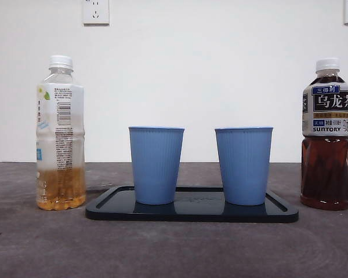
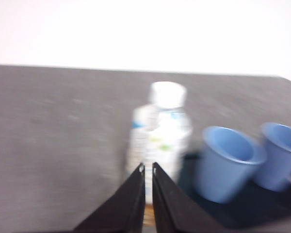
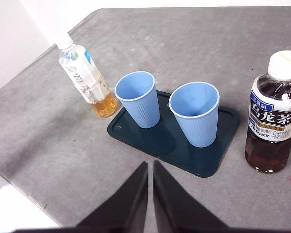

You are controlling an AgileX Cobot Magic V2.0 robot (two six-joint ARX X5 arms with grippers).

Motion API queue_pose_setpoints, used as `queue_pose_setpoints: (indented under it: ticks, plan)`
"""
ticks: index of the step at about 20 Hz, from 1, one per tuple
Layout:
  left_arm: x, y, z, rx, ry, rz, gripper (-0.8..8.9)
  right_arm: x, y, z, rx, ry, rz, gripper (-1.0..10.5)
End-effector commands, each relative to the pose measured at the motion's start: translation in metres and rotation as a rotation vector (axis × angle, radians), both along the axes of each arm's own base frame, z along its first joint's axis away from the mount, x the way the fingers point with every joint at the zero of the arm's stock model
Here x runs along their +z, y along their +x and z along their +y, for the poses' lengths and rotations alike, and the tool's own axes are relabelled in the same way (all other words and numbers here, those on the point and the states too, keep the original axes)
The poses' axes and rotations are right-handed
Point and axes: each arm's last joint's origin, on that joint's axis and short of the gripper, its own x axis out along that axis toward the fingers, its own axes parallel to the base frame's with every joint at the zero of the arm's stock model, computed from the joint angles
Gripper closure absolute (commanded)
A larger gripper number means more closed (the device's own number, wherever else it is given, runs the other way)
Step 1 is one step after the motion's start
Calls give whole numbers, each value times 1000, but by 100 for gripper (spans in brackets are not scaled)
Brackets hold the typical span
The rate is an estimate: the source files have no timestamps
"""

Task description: Pour the drink into the cup

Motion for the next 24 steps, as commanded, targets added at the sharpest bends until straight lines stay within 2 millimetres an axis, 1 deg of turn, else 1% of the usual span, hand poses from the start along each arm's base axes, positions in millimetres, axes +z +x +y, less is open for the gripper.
queue_pose_setpoints:
  ticks: [1, 3, 4, 5, 7, 12, 14, 24]
  plan:
    - [-39, 8, 4, 68, 42, -36, 790, 4, -1, 0, 7, 0, -24, 931]
    - [-67, 11, 8, 139, 55, -51, 790, 4, -1, 0, 7, 0, -25, 931]
    - [-77, 11, 9, 174, 59, -48, 790, 4, -1, 0, 7, 0, -25, 931]
    - [-87, 11, 10, 201, 62, -40, 790, 4, -1, 0, 7, 0, -25, 931]
    - [-97, 10, 12, 251, 71, -29, 790, 4, -1, 0, 7, 0, -25, 931]
    - [-102, 6, 14, 271, 75, -21, 790, 4, -1, 0, 7, 0, -25, 931]
    - [-105, 5, 14, 270, 80, 9, 790, 4, -1, 0, 7, 0, -24, 931]
    - [-106, 5, 14, 270, 80, 11, 790, 4, -1, 0, 7, 0, -25, 931]
